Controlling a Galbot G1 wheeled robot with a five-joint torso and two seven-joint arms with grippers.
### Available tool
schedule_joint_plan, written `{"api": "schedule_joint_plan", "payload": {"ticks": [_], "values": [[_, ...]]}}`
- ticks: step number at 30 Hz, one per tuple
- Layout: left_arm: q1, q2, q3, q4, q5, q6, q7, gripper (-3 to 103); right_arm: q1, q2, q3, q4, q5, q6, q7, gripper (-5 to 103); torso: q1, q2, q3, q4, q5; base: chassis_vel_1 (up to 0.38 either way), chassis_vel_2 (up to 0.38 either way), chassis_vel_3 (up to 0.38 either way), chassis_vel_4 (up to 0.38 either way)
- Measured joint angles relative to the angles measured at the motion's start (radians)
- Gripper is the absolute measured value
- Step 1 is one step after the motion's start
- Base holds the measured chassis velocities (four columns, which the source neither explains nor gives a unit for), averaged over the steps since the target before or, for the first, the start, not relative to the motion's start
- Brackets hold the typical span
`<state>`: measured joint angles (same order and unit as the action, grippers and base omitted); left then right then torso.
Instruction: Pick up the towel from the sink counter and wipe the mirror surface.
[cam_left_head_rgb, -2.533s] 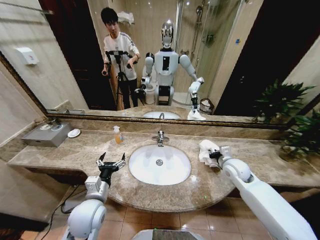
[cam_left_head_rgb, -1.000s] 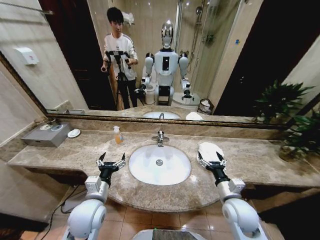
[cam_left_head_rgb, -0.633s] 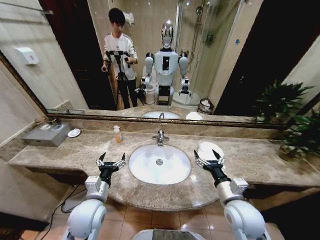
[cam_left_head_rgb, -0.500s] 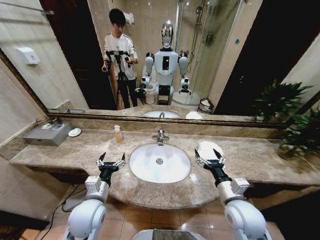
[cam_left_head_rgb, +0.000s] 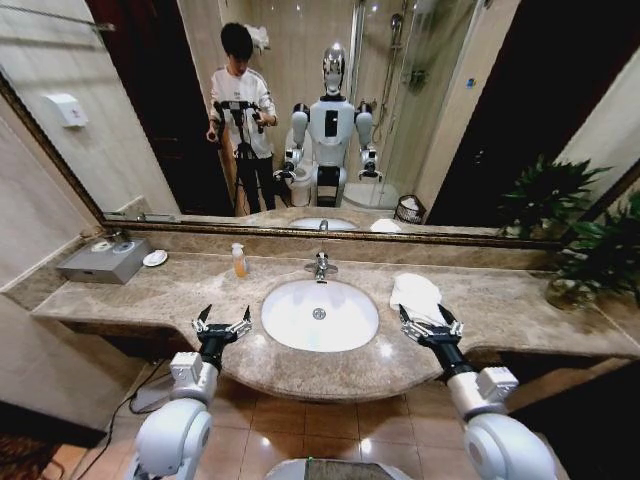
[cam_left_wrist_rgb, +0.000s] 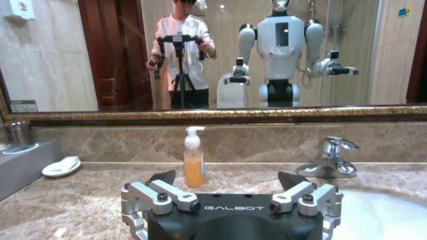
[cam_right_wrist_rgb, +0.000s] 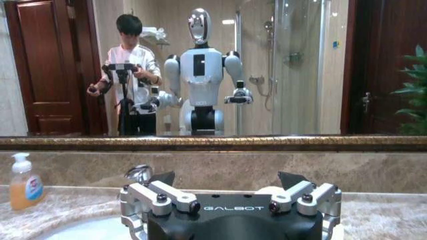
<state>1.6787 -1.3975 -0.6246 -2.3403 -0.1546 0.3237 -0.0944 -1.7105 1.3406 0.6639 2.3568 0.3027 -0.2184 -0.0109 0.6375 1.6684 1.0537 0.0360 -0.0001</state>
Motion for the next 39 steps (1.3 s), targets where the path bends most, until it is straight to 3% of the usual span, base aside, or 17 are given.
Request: {"api": "schedule_joint_plan", "payload": {"ticks": [39], "values": [[0.000, 0.000, 0.000, 0.000, 0.000, 0.000, 0.000, 100, -0.087, 0.021, -0.041, -0.012, -0.034, 0.075, -0.026, 100, 0.000, 0.000, 0.000, -0.0001, 0.0001, 0.127, -0.131, -0.132, 0.130]]}}
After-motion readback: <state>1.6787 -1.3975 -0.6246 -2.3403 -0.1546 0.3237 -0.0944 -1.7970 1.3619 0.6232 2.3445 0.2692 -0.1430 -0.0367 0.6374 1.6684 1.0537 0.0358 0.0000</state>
